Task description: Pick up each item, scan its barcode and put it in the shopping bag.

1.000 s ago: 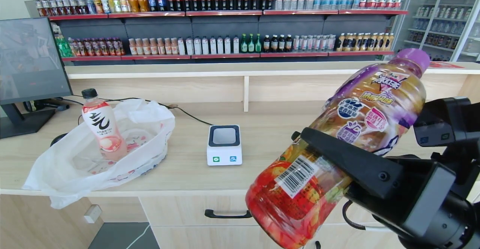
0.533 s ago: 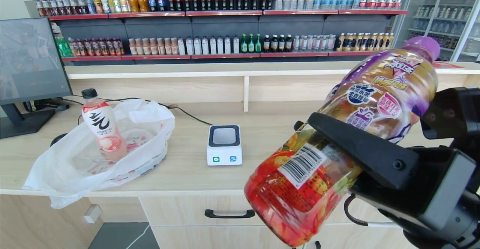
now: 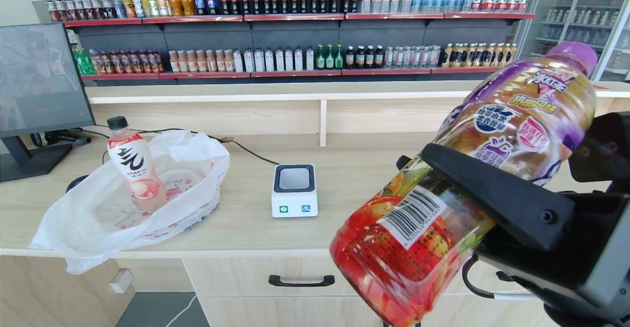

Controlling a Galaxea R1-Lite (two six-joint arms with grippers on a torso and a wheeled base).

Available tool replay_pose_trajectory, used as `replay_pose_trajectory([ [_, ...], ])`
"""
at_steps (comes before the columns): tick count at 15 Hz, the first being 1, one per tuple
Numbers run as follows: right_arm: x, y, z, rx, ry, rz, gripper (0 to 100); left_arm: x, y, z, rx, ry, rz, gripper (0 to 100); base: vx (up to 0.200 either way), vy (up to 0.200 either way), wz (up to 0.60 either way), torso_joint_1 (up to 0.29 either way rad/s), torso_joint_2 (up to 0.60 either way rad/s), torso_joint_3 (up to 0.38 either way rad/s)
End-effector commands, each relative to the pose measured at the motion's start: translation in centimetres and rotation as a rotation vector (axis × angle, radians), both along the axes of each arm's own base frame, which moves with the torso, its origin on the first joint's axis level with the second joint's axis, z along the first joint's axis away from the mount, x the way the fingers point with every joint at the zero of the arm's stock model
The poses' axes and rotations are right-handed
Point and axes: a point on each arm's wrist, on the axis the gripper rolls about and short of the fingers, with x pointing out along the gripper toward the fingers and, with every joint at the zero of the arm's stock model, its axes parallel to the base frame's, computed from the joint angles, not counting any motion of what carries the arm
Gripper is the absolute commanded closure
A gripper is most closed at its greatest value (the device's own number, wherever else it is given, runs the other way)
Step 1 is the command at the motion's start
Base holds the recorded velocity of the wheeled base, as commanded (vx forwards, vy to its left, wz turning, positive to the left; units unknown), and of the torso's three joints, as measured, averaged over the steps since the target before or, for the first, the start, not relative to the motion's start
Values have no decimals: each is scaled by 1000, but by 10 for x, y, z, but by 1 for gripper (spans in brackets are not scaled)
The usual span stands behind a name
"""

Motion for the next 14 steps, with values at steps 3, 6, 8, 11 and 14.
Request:
replay_pose_trajectory([
  [3,-1,-2,2,6,-9,-2,100,0,0,0,0,0,0,0,0,0,0,0,0,0],
  [6,-3,-3,4,13,-14,0,100,0,0,0,0,0,0,0,0,0,0,0,0,0],
  [8,-4,-5,5,16,-23,-3,100,0,0,0,0,0,0,0,0,0,0,0,0,0],
  [11,-5,-10,-11,-49,-5,-25,100,0,0,0,0,0,0,0,0,0,0,0,0,0],
  [14,-3,-11,-15,-80,-21,-47,100,0,0,0,3,0,-1,0,0,0,0,0,0,0],
])
